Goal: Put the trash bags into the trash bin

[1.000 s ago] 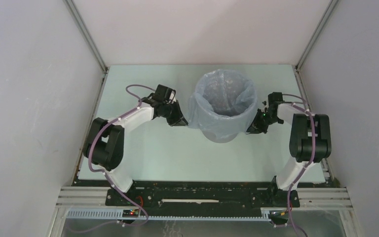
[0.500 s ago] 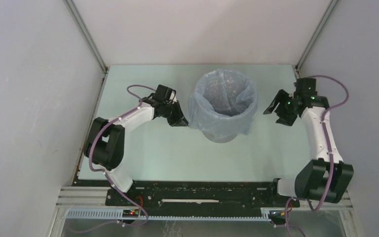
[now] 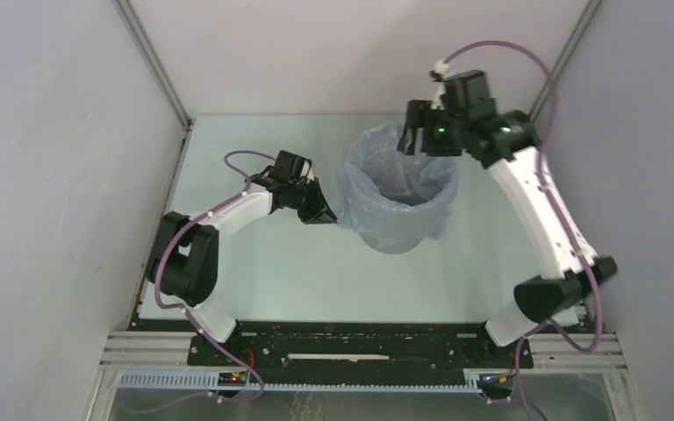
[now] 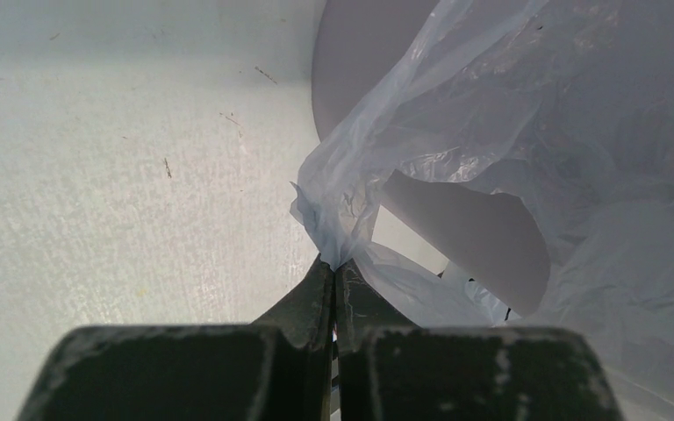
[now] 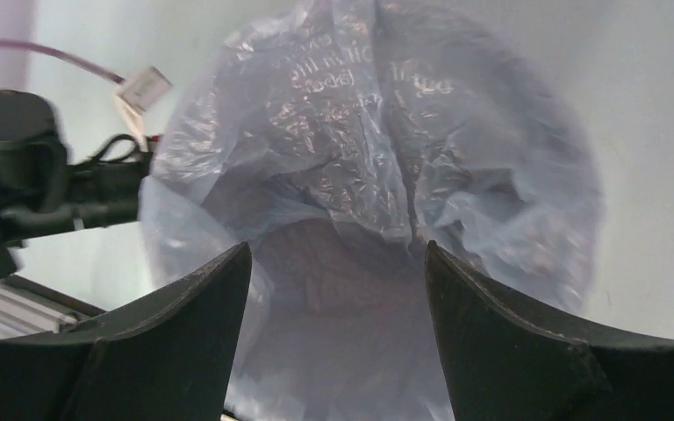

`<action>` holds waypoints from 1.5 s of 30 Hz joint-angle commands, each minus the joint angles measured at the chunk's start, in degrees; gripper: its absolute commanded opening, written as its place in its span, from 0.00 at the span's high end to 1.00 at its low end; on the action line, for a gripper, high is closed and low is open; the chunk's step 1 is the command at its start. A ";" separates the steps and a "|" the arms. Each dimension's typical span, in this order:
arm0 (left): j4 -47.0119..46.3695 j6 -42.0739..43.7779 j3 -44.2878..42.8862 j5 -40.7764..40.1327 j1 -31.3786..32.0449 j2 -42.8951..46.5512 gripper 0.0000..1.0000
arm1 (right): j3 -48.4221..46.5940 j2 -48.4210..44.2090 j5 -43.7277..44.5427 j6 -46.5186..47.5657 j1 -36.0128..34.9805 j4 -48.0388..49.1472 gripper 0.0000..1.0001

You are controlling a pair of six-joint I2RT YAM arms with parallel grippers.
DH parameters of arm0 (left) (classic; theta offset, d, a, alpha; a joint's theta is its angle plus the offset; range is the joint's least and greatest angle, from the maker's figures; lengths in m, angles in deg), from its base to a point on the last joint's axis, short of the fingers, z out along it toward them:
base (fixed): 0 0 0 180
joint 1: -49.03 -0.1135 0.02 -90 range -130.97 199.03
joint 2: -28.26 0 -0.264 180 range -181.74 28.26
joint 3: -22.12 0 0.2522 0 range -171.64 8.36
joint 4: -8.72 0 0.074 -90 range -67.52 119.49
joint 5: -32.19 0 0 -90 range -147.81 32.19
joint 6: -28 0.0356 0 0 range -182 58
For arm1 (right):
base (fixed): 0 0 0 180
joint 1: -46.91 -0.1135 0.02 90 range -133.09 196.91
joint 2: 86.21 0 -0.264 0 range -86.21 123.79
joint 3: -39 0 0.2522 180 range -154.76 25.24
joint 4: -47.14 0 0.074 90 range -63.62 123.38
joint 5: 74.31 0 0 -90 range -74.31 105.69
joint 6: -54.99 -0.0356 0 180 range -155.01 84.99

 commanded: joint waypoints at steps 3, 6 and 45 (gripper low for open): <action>-3.29 -0.66 3.19 1.52 0.10 2.63 0.97 | 4.05 10.49 8.53 2.90 -5.92 -1.69 0.19; -3.65 -0.79 3.64 1.61 0.13 2.37 0.97 | 11.20 11.10 8.10 3.28 -6.30 4.30 0.18; -3.70 -1.16 1.49 1.98 0.80 0.26 0.95 | 18.66 9.12 1.12 -3.48 -6.38 11.23 0.28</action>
